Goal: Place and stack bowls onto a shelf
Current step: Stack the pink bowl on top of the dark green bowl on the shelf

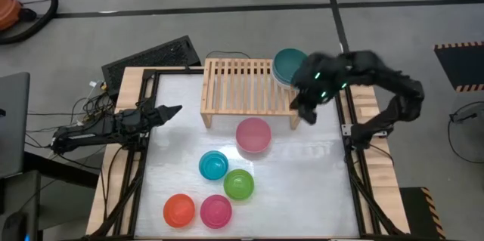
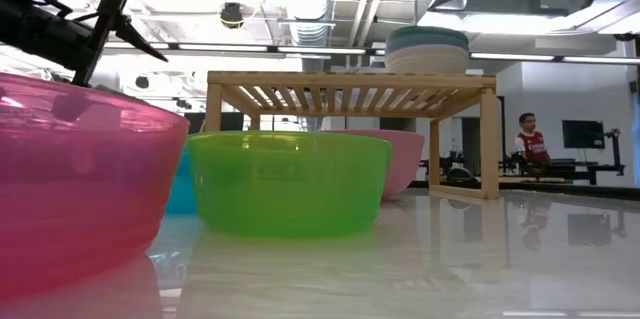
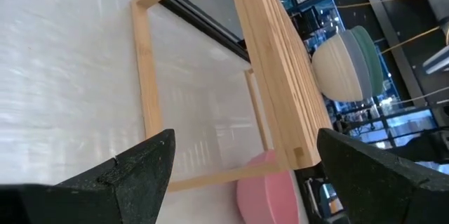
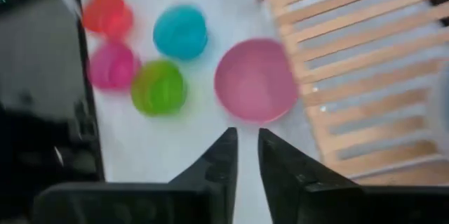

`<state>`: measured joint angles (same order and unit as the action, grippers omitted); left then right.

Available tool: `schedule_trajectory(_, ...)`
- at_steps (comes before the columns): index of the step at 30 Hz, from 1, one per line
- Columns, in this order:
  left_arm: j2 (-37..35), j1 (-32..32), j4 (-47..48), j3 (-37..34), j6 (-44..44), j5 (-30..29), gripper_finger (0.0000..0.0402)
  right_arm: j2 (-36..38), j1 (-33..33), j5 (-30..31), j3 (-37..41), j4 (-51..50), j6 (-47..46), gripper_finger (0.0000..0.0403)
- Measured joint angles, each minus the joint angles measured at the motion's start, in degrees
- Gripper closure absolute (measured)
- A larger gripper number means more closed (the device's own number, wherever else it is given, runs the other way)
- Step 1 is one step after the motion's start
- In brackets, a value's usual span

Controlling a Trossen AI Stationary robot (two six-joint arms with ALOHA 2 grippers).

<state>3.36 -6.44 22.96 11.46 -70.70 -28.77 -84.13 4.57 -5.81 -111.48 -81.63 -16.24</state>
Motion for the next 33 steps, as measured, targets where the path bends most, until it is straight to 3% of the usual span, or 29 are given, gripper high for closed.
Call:
schedule_trajectory(7, 0.0, 0.0, 0.3, 0.0, 2.7, 1.7, 0.0069, -8.6, -9.8, 1.4, 0.0, -0.4, 5.4, 0.0231)
schedule_trajectory(14, 0.0, 0.0, 0.8, 0.0, 5.0, 4.0, 0.0069, -18.4, -12.5, 1.1, 0.0, 0.6, 11.5, 0.0158)
schedule_trajectory(23, 0.0, 0.0, 0.7, 0.0, 9.2, 6.8, 0.0069, -30.5, -12.2, 1.3, 0.0, 4.2, 22.9, 0.0153)
schedule_trajectory(33, 0.0, 0.0, 0.9, 0.0, 9.5, 9.0, 0.0069, -39.8, -10.4, 0.1, 0.0, 10.5, 24.4, 0.0153)
